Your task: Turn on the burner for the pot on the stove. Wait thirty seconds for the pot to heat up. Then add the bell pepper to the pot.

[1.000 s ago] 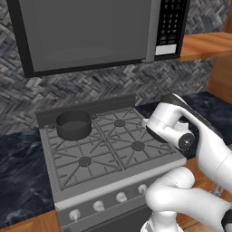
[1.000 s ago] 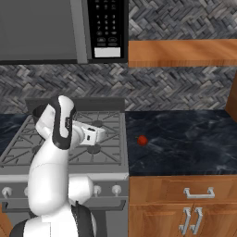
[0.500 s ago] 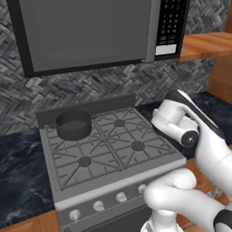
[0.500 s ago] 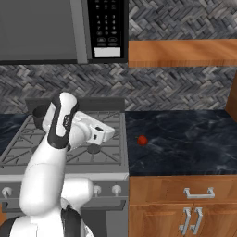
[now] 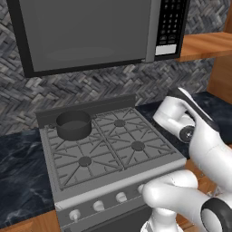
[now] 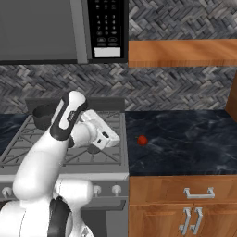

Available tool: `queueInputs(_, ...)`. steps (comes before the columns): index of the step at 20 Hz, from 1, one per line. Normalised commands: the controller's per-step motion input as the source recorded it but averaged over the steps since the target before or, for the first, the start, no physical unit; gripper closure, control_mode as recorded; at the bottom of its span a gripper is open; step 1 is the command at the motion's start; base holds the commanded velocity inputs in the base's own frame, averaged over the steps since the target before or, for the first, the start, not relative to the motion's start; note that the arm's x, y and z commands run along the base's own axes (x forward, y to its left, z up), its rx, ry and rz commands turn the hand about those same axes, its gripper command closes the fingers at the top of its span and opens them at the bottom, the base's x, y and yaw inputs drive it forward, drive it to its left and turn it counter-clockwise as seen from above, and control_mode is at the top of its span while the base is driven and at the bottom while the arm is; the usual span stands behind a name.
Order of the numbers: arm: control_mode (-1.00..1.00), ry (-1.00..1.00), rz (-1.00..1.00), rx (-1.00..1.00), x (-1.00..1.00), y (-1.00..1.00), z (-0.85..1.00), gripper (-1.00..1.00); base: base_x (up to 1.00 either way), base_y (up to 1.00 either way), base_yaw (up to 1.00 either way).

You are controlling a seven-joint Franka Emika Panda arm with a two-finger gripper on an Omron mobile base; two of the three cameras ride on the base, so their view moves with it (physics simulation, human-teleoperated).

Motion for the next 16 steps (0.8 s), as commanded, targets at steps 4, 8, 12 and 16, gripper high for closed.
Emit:
queueInputs(4, -1.0, 0.0, 0.01, 0.4, -0.06, -0.5, 0.06, -1.0, 0.0, 0.0, 0.0)
queueInputs(8, -1.0, 0.0, 0.14, 0.2, 0.02, -0.17, 0.16, -1.0, 0.0, 0.0, 0.0)
queueInputs(12, -1.0, 0.01, 0.01, 0.14, 0.03, -0.2, 0.11, -1.0, 0.0, 0.0, 0.0)
queueInputs(16, -1.0, 0.01, 0.01, 0.25, 0.0, -0.35, 0.37, -1.0, 0.0, 0.0, 0.0)
